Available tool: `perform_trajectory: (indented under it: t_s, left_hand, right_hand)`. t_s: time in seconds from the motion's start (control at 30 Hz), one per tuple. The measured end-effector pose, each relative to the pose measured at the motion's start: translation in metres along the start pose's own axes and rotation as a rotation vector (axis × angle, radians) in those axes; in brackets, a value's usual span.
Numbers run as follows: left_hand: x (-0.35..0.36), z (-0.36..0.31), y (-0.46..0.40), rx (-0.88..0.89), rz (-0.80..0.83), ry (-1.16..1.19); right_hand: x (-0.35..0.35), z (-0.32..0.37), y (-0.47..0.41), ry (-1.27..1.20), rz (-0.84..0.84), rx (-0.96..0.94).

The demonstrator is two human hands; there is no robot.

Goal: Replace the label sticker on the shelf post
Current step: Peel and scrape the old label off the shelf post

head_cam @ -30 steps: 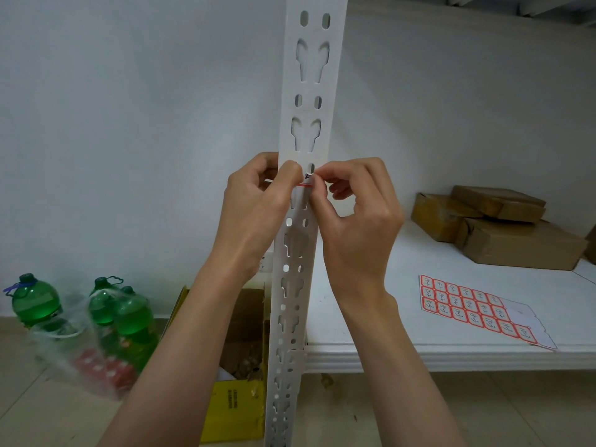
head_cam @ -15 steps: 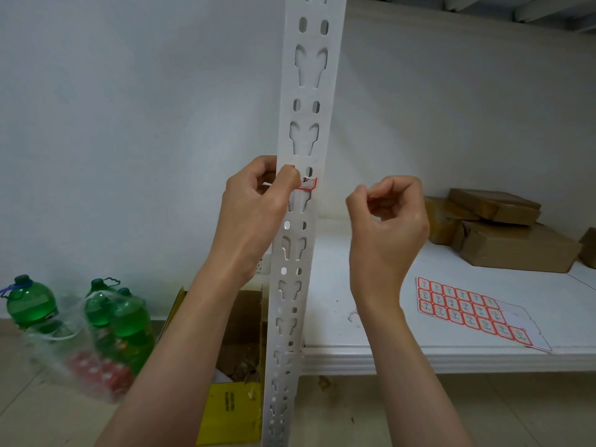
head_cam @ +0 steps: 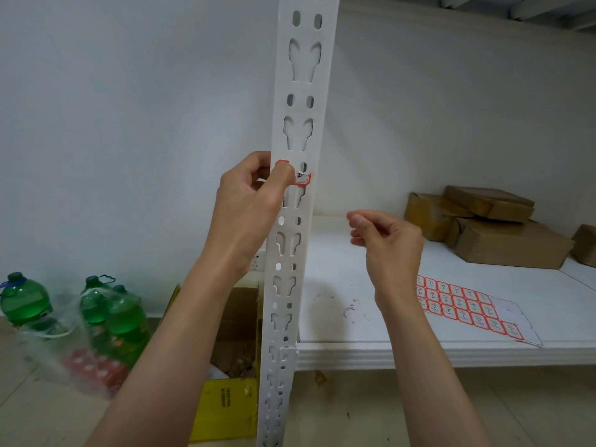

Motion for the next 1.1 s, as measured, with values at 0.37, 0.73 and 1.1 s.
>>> perform_trajectory:
  t_s: [0.37,0.73,1.1]
  left_hand:
    - [0.000,0.002,-0.002,-0.004,-0.005,0.000]
    - [0.000,0.001,-0.001,0.008,-0.001,-0.012]
    - [0.000,0.004,-0.003,0.011,-0.001,-0.008]
  right_hand:
    - [-0.004,-0.041,0.011,0.325,0.302,0.250]
    - [-0.004,-0.063,0.012,0.581,0.408,0.287]
    - [-0.005,-0.067,0.013,0.664,0.407,0.302]
Point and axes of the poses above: each hand's wrist, its own y-axis away from the middle knuckle, its own x-axis out of the palm, z = x × y, the point moved 4 cm from there along -y, towards the middle knuckle, and after that the axes turned 8 degrees about -x, right-handed, at the moved point
